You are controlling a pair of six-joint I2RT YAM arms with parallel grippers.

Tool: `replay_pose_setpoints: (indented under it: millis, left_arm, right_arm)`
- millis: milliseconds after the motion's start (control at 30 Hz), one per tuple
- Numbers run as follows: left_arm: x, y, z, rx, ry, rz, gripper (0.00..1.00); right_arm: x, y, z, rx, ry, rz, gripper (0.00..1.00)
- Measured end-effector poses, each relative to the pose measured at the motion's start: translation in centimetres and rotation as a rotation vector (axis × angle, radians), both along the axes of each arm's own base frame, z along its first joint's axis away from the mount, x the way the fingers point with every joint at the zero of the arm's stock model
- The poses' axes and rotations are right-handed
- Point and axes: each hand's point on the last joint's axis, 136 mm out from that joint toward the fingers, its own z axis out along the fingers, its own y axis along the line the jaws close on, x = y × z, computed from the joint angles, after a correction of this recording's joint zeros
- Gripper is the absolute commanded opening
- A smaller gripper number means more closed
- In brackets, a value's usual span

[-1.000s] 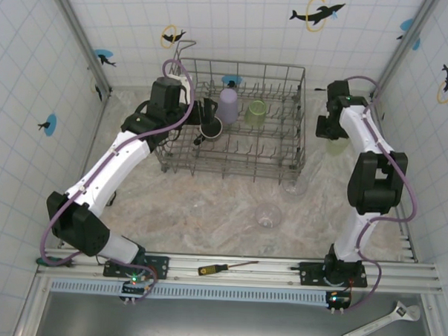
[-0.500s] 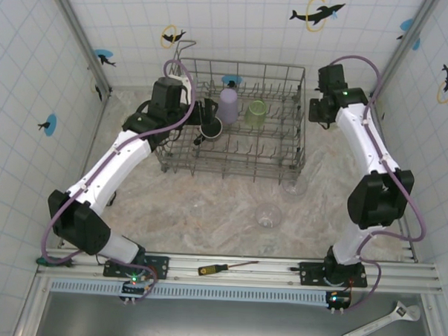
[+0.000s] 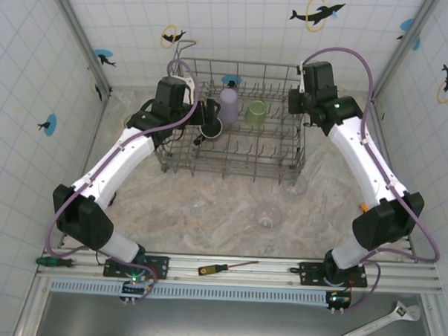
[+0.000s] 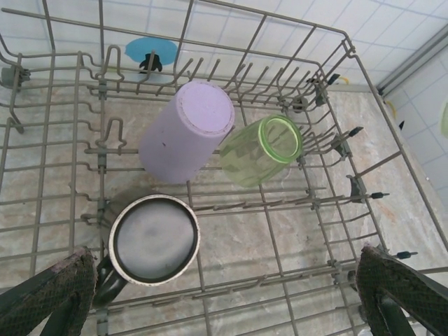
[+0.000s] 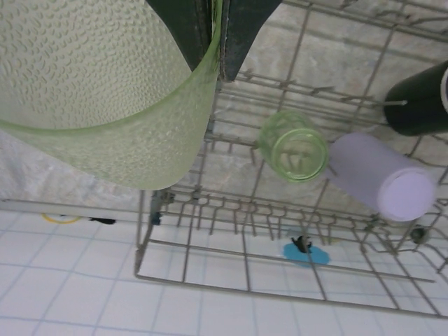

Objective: Load the cups into the dish rack

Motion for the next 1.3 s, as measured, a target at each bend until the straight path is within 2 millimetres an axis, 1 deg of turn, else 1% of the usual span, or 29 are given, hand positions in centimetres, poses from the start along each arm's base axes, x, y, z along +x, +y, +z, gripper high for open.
replay_pose_setpoints:
  millis: [200, 300, 433, 567, 767, 833, 967, 1067, 1167, 1233, 1300]
  left_arm:
    - [-0.3, -0.9, 0.0, -0.052, 0.026, -0.028, 0.98]
    - [-0.1, -1.4, 0.1, -0.078, 0.033, -0.035, 0.98]
    - [0.0, -2.0, 0.4, -0.115, 0.042, -0.045, 0.98]
    - [0.3, -2.5, 0.7, -0.157, 0.052, -0.054, 0.98]
    - [0.8, -2.7, 1.5, -0.229, 0.06, -0.061, 0.98]
    - [1.0, -2.9, 1.9, -0.27, 0.067, -0.075, 0.97]
    - [1.8, -3.1, 2.4, -0.364, 0.088, -0.103, 0.98]
    - [2.5, -3.3, 2.2, -0.419, 0.117, -0.118, 0.98]
    - [2.8, -3.8, 1.9, -0.457, 0.146, -0.136, 0.98]
    - [2.8, -4.1, 1.8, -0.481, 0.164, -0.15, 0.98]
    - [2.9, -4.5, 1.9, -0.508, 0.177, -0.166, 0.98]
  right_arm:
    - [-2.6, 2.2, -2.0, 0.111, -0.009, 0.08, 0.0]
    - [-3.4, 3.4, -2.5, 0.175, -0.016, 0.121, 0.0]
    - [-3.9, 4.7, -2.1, 0.265, -0.041, 0.169, 0.0]
    - [-4.3, 5.6, -1.6, 0.333, -0.065, 0.207, 0.0]
    - [-4.9, 6.8, -1.8, 0.407, -0.075, 0.268, 0.0]
    - [-5.1, 7.2, -1.8, 0.461, -0.065, 0.296, 0.0]
    - [-4.8, 7.3, -1.7, 0.586, -0.08, 0.324, 0.0]
    - [-4.8, 7.1, -2.2, 0.679, -0.077, 0.342, 0.0]
    - [-5.0, 7.0, -2.1, 0.772, -0.08, 0.367, 0.0]
    - [-5.2, 7.0, -1.5, 0.826, -0.09, 0.393, 0.0]
    - [-5.4, 7.3, -0.5, 0.872, -0.106, 0.427, 0.0]
